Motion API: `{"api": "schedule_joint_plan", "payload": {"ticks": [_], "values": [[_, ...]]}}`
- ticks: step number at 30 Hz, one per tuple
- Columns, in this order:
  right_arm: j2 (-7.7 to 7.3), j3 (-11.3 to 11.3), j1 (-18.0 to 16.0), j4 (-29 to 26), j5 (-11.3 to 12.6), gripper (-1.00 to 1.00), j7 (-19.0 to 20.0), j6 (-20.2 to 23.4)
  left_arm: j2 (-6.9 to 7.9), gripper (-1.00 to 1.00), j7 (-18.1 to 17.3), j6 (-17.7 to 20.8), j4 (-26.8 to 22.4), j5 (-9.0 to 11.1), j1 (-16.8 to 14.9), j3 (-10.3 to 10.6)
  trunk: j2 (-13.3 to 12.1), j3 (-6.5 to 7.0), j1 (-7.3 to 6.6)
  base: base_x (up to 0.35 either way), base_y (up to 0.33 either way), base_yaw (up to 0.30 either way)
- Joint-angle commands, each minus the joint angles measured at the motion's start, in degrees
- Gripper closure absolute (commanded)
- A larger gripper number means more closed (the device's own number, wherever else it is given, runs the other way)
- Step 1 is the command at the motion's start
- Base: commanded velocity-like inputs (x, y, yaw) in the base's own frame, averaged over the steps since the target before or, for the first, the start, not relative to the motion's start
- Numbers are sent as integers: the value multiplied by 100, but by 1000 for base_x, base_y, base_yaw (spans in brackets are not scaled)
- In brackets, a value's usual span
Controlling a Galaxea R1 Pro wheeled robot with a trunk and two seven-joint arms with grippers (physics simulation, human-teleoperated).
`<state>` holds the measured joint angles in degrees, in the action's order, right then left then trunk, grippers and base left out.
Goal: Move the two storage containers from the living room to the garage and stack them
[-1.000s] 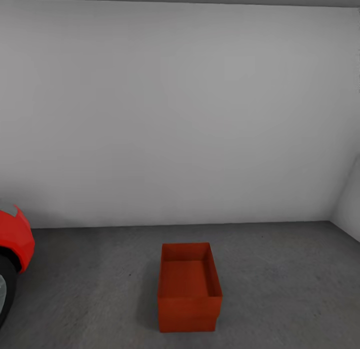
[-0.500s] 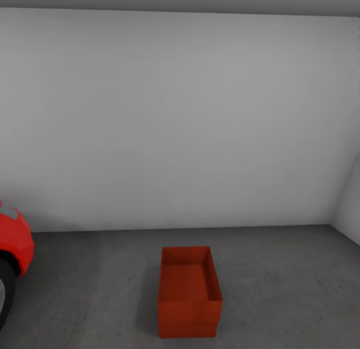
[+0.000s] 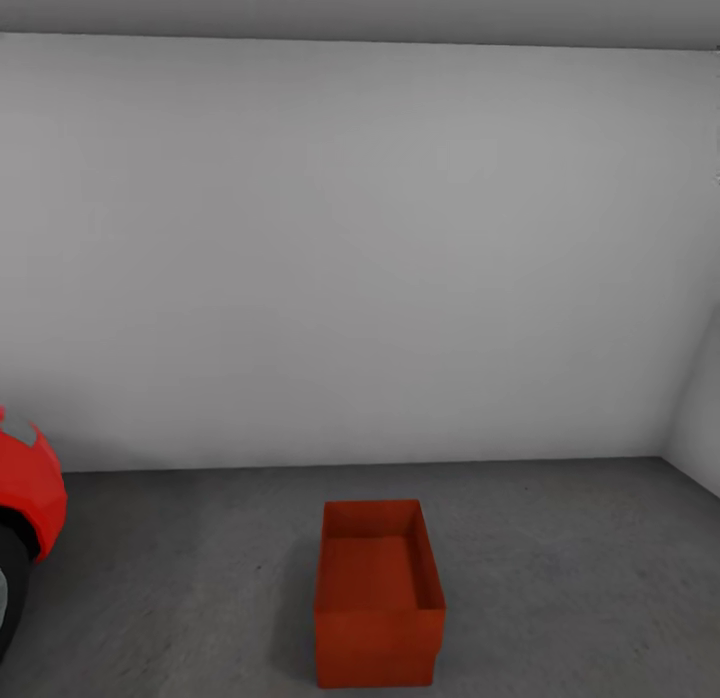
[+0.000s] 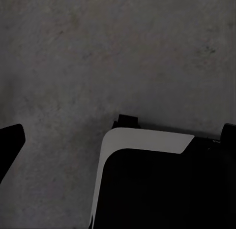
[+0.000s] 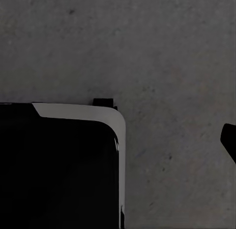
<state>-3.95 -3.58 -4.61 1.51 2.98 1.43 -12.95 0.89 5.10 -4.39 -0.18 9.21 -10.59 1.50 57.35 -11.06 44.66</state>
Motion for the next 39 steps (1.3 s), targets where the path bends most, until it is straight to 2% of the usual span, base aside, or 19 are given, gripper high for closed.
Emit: {"api": "schedule_joint_plan", "payload": {"ticks": [1,22,39], "values": [[-1,-43,-8,16,19,-100,15,-32,-1,-100,4,-19,3,47,-4,18,5,2,0,0,0,0],[-3,-50,-9,16,37,-100,24,-32,-25,-100,16,-36,-22,22,-4,20,5,200,0,0,0,0],[0,-80,-6,16,-39,-100,33,-73,-8,-100,9,-39,-80,-24,-4,34,5,360,0,0,0,0]]}}
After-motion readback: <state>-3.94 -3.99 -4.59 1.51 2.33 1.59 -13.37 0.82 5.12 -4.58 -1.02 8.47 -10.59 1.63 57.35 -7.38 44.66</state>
